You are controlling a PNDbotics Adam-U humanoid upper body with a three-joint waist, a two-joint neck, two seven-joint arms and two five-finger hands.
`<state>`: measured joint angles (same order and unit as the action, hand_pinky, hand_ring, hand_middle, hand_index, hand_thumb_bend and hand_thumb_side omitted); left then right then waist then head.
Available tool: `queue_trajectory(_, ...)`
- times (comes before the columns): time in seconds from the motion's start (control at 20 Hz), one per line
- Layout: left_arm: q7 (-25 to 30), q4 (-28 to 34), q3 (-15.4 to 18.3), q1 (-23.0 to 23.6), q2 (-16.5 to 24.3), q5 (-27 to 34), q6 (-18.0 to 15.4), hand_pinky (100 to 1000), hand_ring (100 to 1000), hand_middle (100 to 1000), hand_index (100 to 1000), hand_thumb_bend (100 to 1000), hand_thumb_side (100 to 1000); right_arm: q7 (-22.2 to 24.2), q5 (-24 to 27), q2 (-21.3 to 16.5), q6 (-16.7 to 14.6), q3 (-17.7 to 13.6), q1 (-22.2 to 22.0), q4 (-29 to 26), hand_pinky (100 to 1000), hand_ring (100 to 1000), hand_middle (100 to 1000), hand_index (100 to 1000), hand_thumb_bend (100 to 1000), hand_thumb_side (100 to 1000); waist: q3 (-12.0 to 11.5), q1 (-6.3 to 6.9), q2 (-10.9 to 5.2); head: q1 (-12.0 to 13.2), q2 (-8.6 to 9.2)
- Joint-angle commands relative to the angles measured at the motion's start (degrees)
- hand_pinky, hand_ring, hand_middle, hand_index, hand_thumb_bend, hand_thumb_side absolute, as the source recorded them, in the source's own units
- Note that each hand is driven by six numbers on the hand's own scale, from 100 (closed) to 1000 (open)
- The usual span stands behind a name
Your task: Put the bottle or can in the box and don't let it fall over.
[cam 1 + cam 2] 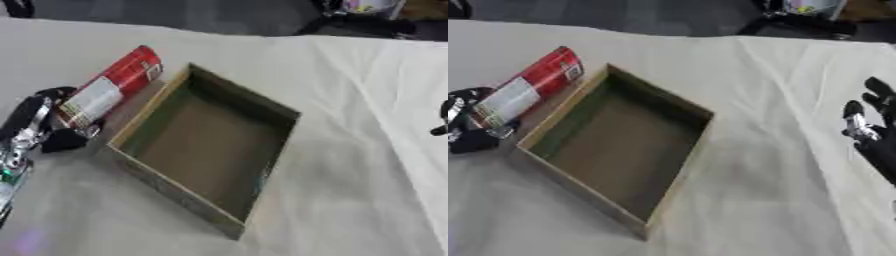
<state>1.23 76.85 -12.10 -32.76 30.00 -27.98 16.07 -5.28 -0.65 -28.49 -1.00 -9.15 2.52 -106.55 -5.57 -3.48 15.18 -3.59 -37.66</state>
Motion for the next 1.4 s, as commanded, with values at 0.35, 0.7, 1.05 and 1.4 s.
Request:
queue_trajectory(0.35, -5.65, -4.81, -1.12, 1.67, -0.62, 3.85, 1.53, 100, 513, 631, 461, 115, 100, 0.04, 0.41, -1.16, -0.04, -0.63, 0.23, -1.42, 574, 1000, 980, 1000, 100, 641, 0.17, -0.40, -0.91, -0.06, 0.85)
queue_trajectory(0.7, -11.80, -0.90, -1.14, 0.94, 0.27, 5.78, 2.41, 100, 477, 595, 420, 100, 100, 0.02, 0.51, -1.22, -0.07, -0.71, 0.18, -1.53, 573, 1000, 978, 1000, 100, 640, 0.18, -0.24, -1.21, -0.08, 0.85)
queue_trajectory(1.05, -14.86, 1.64, -0.68, 0.25, 0.86, 4.49, 1.95, 100, 467, 581, 403, 100, 100, -0.07, 0.56, -1.25, -0.07, -0.80, 0.10, -1.62, 573, 1000, 978, 1000, 100, 637, 0.25, -0.12, -1.31, -0.22, 0.67)
queue_trajectory(1.4, -19.18, 3.06, -0.04, -0.62, 0.93, 2.00, 0.69, 100, 459, 573, 389, 100, 100, -0.04, 0.57, -1.14, 0.00, -0.81, 0.01, -1.61, 573, 1000, 979, 1000, 100, 639, 0.28, -0.03, -1.33, -0.32, 0.62)
